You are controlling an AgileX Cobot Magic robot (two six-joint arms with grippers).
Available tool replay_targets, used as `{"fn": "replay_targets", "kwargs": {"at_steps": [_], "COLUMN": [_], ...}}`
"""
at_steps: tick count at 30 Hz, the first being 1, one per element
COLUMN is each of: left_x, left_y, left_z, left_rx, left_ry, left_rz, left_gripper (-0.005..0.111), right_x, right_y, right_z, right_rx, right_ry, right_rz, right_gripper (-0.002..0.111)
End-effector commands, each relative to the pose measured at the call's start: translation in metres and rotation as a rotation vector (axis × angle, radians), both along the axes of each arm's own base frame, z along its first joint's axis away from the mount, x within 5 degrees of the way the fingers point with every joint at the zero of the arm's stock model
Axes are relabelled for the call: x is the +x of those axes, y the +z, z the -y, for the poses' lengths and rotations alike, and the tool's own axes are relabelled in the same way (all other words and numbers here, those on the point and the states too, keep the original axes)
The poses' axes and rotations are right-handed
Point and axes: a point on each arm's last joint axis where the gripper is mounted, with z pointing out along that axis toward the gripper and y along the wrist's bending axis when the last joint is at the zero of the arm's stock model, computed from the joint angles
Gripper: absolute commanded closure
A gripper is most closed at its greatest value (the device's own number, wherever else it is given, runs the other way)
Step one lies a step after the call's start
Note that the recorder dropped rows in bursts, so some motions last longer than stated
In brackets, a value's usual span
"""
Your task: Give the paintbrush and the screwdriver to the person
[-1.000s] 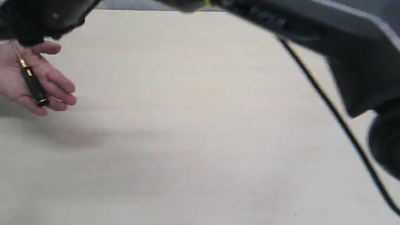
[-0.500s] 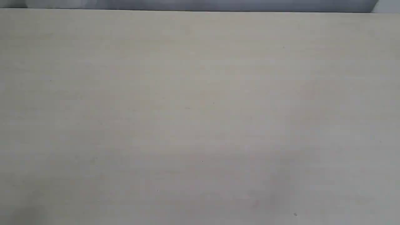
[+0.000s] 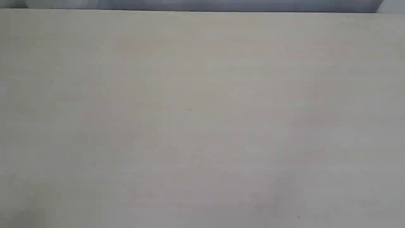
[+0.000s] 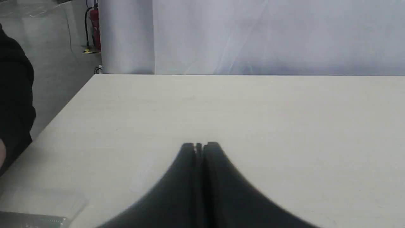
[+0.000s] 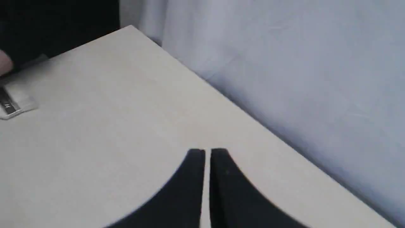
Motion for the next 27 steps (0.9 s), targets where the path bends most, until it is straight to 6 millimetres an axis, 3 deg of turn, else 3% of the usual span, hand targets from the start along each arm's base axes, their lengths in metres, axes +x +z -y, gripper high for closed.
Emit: {"fn": "replay_targets", "kwargs": {"at_steps": [1, 5, 9, 17, 27], "left_x": [0.0, 0.0, 0.0, 0.0, 0.0], "left_y": [0.001, 0.001, 0.001, 0.001, 0.0], "left_z": [0.0, 0.0, 0.0, 0.0, 0.0], "left_rx": [-0.002, -0.002, -0.002, -0.002, -0.005], "left_ry": [-0.006, -0.006, -0.006, -0.006, -0.006], "left_rz": [0.013, 0.013, 0.013, 0.013, 0.009], "left_gripper": [0.107, 0.107, 0.107, 0.107, 0.107], "right_x": [-0.003, -0.02, -0.042, -0.078, -0.097], "right_y": [0.004, 0.009, -0.003, -0.078, -0.195], "right_z": [0.024, 0.06, 0.107, 0.163, 0.18], "right_rx": [-0.028, 0.08, 0.213, 0.199, 0.214], "right_ry": [-0.099, -0.128, -0.202, -0.403, -0.532], "right_rz": [0.063, 0.175, 0.331, 0.53, 0.598], "right_gripper": [0.104, 0.104, 0.104, 0.104, 0.104]}}
